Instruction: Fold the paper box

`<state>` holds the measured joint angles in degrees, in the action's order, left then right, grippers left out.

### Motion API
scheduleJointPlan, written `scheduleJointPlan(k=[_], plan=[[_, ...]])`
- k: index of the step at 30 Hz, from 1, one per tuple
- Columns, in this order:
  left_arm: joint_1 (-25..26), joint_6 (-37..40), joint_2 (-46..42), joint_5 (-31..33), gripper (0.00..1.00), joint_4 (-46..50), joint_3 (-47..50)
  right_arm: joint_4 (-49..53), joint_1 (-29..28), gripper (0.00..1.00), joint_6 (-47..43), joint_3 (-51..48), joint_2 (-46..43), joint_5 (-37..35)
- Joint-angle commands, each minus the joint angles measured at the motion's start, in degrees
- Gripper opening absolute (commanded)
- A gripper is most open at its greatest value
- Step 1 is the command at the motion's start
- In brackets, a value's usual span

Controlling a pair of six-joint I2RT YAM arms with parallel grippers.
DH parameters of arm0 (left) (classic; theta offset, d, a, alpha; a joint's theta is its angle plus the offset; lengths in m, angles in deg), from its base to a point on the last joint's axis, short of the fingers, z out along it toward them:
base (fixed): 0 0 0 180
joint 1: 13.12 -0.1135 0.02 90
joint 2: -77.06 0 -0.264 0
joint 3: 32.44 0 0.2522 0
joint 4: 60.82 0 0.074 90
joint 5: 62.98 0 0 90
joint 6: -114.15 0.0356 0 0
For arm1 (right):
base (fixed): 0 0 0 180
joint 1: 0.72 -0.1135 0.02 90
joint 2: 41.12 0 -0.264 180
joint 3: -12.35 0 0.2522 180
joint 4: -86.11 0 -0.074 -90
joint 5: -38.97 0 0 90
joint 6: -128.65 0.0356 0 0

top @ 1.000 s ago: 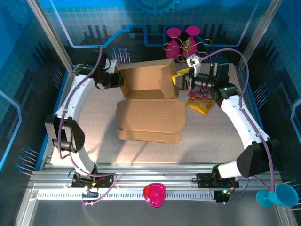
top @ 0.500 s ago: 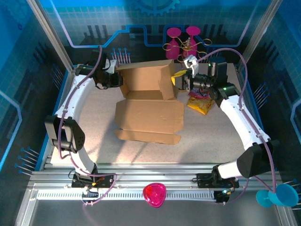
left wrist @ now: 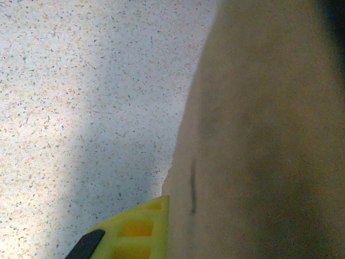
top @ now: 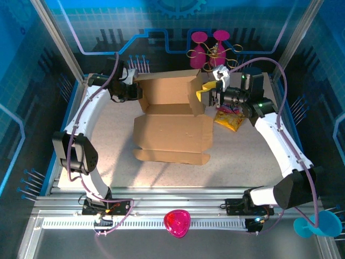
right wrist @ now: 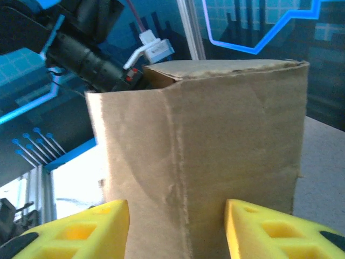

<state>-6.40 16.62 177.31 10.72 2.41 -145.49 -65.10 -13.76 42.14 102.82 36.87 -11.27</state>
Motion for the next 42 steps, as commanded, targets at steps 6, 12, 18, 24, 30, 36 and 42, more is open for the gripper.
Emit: scheduleJointPlan(k=[6,12,18,24,30,36,42], plan=[[0.92,-0.18,-0.58,-1.28,0.0,0.85,-2.14,6.77,-6.01,0.5,-10.2,7.36,4.72,-19.26],[1.28,-0.18,-1.06,-0.92,0.0,0.89,-1.88,4.18,-10.48,0.53,-13.92,8.51,7.24,-36.78],[1.36,-0.16,-1.45,-0.8,0.0,0.72,-1.36,1.16,-11.56,0.51,-15.0,9.27,9.36,-45.31],[1.46,0.05,-1.8,-0.71,0.0,0.79,-1.26,-0.22,-11.65,0.38,-13.21,10.3,12.11,-45.96],[1.54,0.06,-2.24,-0.74,0.0,0.89,-1.07,-0.19,-11.74,0.22,-10.64,12.36,14.45,-46.55],[1.54,-0.27,-2.51,-0.35,0.0,0.89,-0.81,0.3,-13.17,0.04,-9.99,13.42,15.66,-51.65],[2.13,-1.86,-2.63,1.34,0.0,1.94,-1.36,2.27,-14.61,0.0,-8.51,14.02,16.58,-61.52]])
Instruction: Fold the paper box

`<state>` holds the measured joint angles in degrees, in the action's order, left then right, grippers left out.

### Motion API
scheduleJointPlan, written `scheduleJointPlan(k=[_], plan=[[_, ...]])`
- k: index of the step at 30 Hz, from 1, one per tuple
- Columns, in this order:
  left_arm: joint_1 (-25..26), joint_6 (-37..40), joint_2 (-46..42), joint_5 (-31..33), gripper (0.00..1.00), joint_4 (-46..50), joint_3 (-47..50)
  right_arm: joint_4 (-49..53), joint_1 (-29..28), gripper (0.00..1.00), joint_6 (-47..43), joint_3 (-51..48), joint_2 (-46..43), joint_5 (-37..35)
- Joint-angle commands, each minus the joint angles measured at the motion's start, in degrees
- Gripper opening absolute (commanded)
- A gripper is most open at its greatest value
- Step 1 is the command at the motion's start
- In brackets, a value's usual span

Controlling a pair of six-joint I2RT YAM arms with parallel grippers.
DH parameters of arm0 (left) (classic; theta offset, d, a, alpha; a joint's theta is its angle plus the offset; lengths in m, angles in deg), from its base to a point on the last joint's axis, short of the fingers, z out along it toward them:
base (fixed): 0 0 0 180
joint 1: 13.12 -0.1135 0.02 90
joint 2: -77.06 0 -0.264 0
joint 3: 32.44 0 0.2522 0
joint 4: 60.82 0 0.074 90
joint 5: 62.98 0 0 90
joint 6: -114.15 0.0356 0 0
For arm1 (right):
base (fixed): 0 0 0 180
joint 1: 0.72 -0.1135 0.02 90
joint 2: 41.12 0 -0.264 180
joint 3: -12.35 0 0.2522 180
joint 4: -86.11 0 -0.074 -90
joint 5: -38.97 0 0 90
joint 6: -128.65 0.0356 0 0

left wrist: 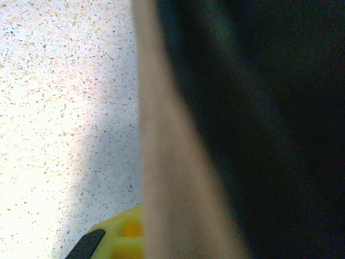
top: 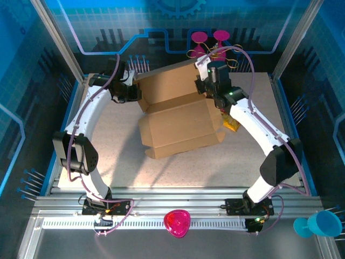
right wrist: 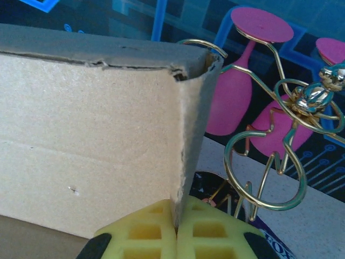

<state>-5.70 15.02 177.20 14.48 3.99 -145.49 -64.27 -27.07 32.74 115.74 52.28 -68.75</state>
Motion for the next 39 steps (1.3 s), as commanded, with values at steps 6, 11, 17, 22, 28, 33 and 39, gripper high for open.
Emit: scheduleJointPlan(k=[6,11,17,22,28,33,39], plan=[[2.34,-0.01,-3.23,-1.73,0.0,1.16,-0.34,-0.38,0.4,0.0,1.13,0.89,0.44,0.6],[2.43,-0.29,-4.13,-0.98,0.0,1.66,0.33,-0.61,3.23,0.05,2.27,1.63,0.22,7.9],[2.6,-0.71,-4.73,-0.09,0.0,3.91,-0.58,0.09,6.54,0.15,4.33,2.06,0.55,12.3],[2.78,-0.72,-5.0,0.98,0.0,5.09,-0.56,1.04,7.17,0.27,3.89,3.66,1.36,13.85],[2.95,-1.04,-4.94,1.64,0.0,5.89,-1.3,1.68,6.69,0.37,3.49,4.89,2.61,12.77],[2.96,-1.07,-4.86,1.55,0.0,6.12,-1.77,1.97,6.36,0.4,3.09,5.87,3.52,11.8],[3.03,-1.42,-4.45,1.8,0.0,6.52,-2.7,3.95,5.94,0.29,2.46,6.04,3.64,11.45]])
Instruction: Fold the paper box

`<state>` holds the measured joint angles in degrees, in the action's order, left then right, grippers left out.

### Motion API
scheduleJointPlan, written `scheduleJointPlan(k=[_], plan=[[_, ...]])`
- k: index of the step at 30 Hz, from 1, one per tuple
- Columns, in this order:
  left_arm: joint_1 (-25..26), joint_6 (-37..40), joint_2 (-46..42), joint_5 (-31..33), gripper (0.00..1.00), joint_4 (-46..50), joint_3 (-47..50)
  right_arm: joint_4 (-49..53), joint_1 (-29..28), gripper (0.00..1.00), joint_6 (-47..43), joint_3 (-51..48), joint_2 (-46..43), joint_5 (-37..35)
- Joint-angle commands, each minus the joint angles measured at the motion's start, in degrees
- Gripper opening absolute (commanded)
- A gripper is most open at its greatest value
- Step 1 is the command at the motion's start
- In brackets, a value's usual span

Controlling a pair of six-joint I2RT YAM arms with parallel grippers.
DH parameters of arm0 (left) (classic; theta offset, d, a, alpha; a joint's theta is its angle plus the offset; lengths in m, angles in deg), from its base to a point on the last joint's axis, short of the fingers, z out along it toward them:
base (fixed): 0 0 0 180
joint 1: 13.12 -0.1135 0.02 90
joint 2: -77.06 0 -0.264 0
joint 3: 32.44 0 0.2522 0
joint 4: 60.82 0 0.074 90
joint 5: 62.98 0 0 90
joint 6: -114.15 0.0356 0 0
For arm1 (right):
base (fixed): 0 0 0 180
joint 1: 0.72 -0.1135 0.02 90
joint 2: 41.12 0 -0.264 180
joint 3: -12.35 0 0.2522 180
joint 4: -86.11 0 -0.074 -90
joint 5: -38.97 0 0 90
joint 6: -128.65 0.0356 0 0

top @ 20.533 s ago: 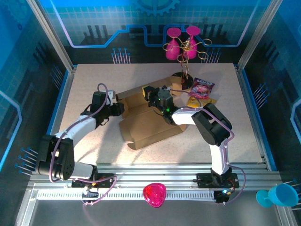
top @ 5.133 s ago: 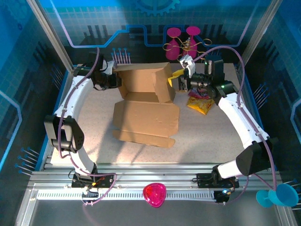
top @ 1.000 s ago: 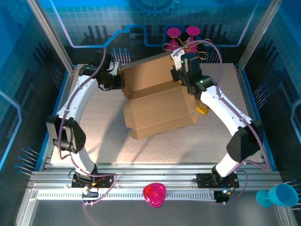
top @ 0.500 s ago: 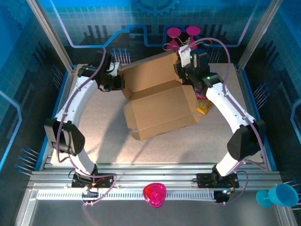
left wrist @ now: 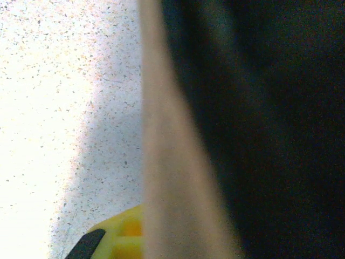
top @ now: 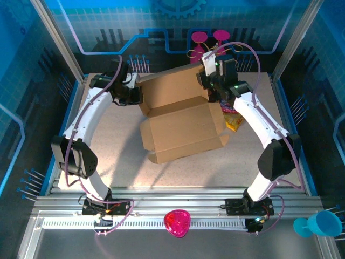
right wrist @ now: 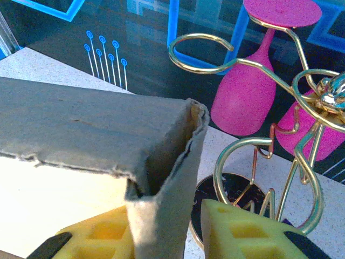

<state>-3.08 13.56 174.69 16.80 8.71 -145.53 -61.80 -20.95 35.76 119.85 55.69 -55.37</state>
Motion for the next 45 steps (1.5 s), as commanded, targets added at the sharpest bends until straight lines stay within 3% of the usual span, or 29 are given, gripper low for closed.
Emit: scheduleJointPlan(k=[1,5,11,21,26,35,42,45], plan=[[0.42,-0.19,-1.78,-0.35,0.0,1.87,-2.87,1.62,-0.45,0.26,-0.86,1.33,-0.13,-2.47],[0.58,-1.41,-1.32,0.48,0.0,2.44,-3.92,1.17,-1.79,0.17,-2.73,-0.92,-1.19,-7.21],[2.62,-6.55,0.87,7.97,0.0,5.94,-6.81,5.56,-4.0,0.0,-4.59,1.96,1.18,-21.67],[6.36,-17.2,3.24,26.34,0.0,9.36,-6.85,20.03,-8.76,0.0,2.75,11.64,6.37,-39.16],[7.36,-17.58,4.2,29.09,0.0,8.04,-5.84,26.67,-10.84,0.0,7.64,14.64,7.82,-38.73],[7.27,-15.07,4.42,25.14,0.0,3.81,-2.01,28.1,-10.8,0.0,8.0,13.36,9.58,-29.09],[7.27,-16.44,5.14,24.27,0.0,7.12,-3.99,34.79,-10.58,0.0,8.45,18.82,13.8,-31.75],[7.27,-16.47,5.38,23.47,0.0,7.45,-4.22,33.77,-10.6,0.0,8.69,17.8,13.15,-29.66]])
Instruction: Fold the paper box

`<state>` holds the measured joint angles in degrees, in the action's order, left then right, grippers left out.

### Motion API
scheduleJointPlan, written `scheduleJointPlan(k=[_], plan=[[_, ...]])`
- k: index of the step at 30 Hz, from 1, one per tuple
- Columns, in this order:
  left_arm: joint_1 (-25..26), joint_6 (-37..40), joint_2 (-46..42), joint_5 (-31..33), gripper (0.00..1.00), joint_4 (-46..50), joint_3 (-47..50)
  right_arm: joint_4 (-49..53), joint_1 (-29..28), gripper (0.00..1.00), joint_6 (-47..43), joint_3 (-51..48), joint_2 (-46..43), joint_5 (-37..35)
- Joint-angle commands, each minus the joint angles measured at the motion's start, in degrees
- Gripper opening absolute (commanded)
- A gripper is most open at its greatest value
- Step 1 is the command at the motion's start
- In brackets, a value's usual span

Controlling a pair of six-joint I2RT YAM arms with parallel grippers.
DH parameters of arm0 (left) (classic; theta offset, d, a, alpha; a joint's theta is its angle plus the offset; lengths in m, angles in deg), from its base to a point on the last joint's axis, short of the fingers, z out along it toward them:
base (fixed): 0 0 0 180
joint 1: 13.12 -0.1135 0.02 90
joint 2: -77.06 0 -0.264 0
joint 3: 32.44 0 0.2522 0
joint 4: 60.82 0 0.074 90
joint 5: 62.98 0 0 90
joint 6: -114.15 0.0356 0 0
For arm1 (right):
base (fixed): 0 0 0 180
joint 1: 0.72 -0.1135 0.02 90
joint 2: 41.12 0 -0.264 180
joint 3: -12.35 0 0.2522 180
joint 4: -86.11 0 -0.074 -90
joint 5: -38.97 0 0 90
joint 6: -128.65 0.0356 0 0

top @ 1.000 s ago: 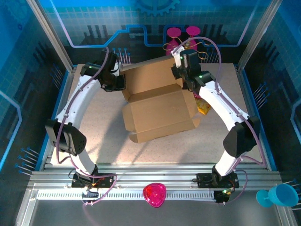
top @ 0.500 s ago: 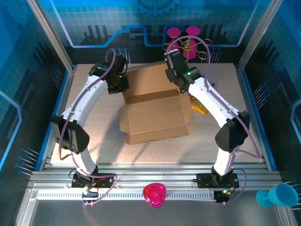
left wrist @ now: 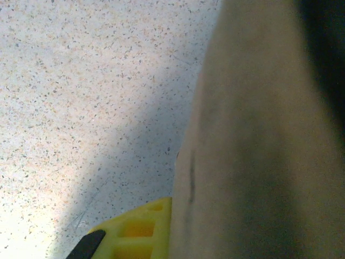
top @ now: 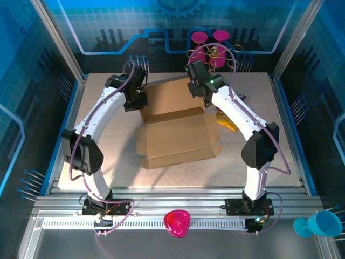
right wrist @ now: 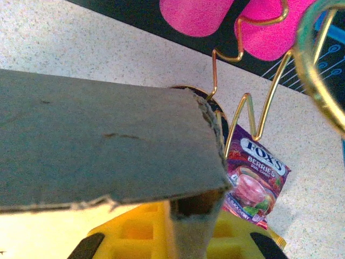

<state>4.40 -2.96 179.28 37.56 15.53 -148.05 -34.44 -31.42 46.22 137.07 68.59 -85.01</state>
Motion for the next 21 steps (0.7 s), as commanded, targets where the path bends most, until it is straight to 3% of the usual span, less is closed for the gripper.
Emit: scheduleJointPlan(k=[1,5,8,11,21], plan=[[-0.2,0.04,0.79,2.53,0.0,0.6,-1.7,5.58,-0.15,0.0,-1.63,-0.21,-0.3,1.29],[-0.7,-0.45,0.71,0.79,0.0,0.56,-1.78,2.95,0.09,0.01,-1.62,-2.13,-3.43,8.74],[-1.32,-1.33,0.52,-0.15,0.0,0.53,-1.9,3.06,0.85,0.18,-1.8,-2.1,-4.57,16.01],[-1.77,-2.05,0.78,-0.78,0.0,1.03,-2.47,3.82,1.86,0.29,-0.59,-3.12,-5.73,21.11],[-2.14,-1.47,1.08,-1.93,0.0,2.0,-3.47,-2.45,5.3,0.48,1.29,-13.42,-10.98,23.4]])
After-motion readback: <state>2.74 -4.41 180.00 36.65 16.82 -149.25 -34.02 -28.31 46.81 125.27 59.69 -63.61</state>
